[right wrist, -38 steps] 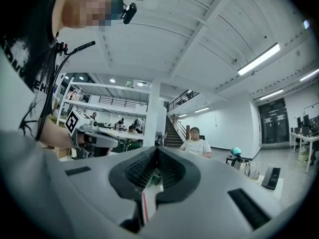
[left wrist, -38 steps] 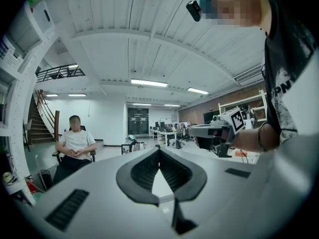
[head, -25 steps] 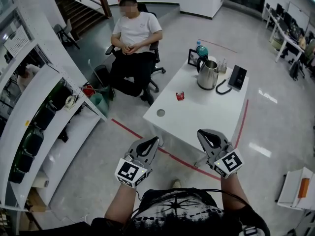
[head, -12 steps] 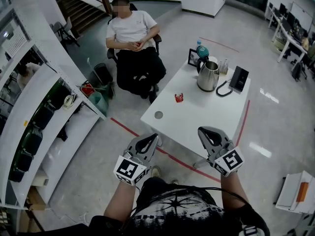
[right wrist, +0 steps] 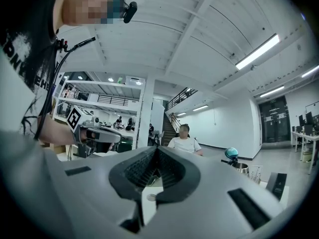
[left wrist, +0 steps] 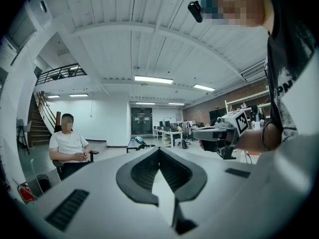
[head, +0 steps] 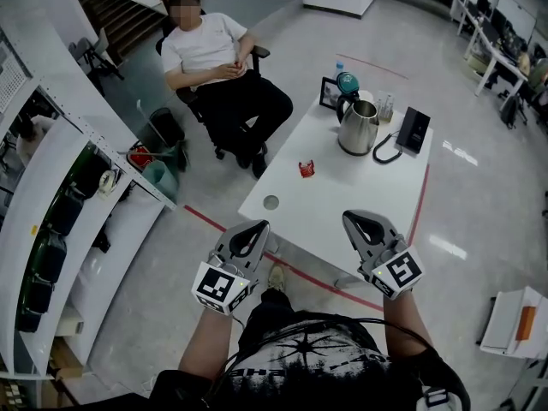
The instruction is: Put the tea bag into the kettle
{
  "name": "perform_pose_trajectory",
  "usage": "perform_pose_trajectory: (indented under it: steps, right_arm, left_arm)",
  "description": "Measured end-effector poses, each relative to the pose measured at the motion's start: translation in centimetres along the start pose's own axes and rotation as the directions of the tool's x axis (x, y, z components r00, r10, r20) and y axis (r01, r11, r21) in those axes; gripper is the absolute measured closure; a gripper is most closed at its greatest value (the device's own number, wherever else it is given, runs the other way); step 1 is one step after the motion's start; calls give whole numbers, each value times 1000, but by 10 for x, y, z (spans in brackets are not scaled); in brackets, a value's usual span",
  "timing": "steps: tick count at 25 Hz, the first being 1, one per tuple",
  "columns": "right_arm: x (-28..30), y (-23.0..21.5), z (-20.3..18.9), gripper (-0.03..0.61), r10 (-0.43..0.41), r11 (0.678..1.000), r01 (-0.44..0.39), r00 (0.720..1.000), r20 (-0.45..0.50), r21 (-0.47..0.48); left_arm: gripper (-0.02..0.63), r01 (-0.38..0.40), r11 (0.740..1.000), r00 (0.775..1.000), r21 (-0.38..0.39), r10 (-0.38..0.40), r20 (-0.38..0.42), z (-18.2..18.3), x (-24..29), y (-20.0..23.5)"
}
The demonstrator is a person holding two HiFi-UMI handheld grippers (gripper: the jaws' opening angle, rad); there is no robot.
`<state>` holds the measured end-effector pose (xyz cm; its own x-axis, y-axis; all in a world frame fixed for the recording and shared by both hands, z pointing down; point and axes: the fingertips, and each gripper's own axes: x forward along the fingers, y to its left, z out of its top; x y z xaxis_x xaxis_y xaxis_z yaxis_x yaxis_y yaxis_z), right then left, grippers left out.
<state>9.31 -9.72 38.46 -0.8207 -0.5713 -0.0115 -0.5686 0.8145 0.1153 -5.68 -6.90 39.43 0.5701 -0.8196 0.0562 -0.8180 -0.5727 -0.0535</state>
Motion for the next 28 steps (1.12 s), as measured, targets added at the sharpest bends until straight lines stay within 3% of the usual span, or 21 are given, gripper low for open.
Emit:
perform_pose_trajectory:
  steps: [13, 28]
  right_arm:
    - [93, -49, -9, 572, -84, 996, 84, 996, -31, 13]
    - [198, -116, -27, 572, -234, 970, 237, 970, -61, 60]
  left_arm:
    - [603, 96, 995, 995, -12, -96, -21, -5, 62, 97]
    - [603, 254, 967, 967, -20, -255, -31, -21, 147, 204]
